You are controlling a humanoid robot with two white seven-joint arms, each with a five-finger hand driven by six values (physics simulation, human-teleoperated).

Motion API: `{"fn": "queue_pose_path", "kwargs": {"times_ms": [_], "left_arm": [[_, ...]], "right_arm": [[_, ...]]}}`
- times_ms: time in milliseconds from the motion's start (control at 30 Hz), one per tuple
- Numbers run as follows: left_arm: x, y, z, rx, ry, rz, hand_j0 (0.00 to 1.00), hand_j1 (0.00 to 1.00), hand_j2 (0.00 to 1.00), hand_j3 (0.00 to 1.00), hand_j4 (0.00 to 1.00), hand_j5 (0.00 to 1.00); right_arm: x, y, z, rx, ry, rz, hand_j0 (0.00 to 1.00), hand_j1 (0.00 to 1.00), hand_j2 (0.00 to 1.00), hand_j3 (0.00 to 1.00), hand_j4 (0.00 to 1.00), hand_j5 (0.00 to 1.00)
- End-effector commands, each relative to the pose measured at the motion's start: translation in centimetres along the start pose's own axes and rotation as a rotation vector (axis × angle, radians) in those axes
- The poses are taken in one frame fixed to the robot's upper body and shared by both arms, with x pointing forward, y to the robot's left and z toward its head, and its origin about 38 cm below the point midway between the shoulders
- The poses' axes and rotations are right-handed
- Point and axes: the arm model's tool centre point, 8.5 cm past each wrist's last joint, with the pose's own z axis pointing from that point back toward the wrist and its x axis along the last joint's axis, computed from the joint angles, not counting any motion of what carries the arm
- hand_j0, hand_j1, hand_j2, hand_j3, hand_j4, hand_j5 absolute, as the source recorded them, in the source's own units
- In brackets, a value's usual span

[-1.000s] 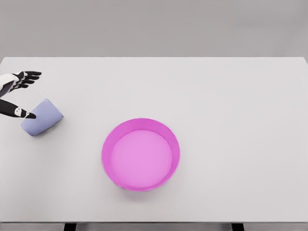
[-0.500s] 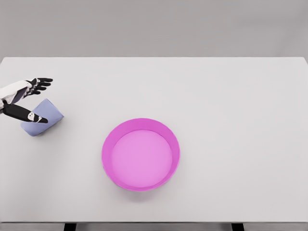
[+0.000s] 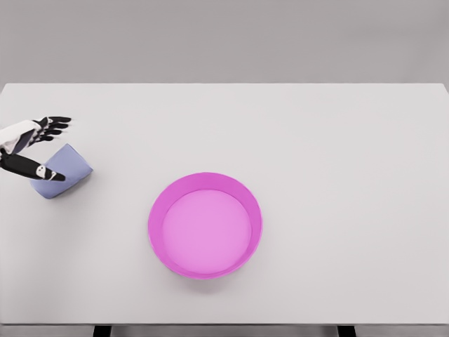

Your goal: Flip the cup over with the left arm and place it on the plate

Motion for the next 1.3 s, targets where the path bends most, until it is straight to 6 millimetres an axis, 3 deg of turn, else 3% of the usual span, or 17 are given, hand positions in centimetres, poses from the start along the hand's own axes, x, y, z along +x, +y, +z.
{"fn": "queue_pose_path", "kwargs": {"times_ms": [0,267,1267], "left_arm": [[-0.4,0.2,0.0,0.006,0.011,0.004,1.00,1.00,1.00,1.00,1.00,1.00],[-1.2,-0.9,-1.2,-0.008,0.021,0.046,1.00,1.00,1.00,1.00,1.00,1.00],[-2.1,-0.9,-1.1,-0.008,0.089,0.057,1.00,1.00,1.00,1.00,1.00,1.00]], "right_arm": [[0.0,0.0,0.0,0.000,0.000,0.002,1.00,1.00,1.00,1.00,1.00,1.00],[0.0,0.0,0.0,0.000,0.000,0.000,1.00,1.00,1.00,1.00,1.00,1.00],[0.0,0.0,0.0,0.000,0.000,0.000,1.00,1.00,1.00,1.00,1.00,1.00]]}}
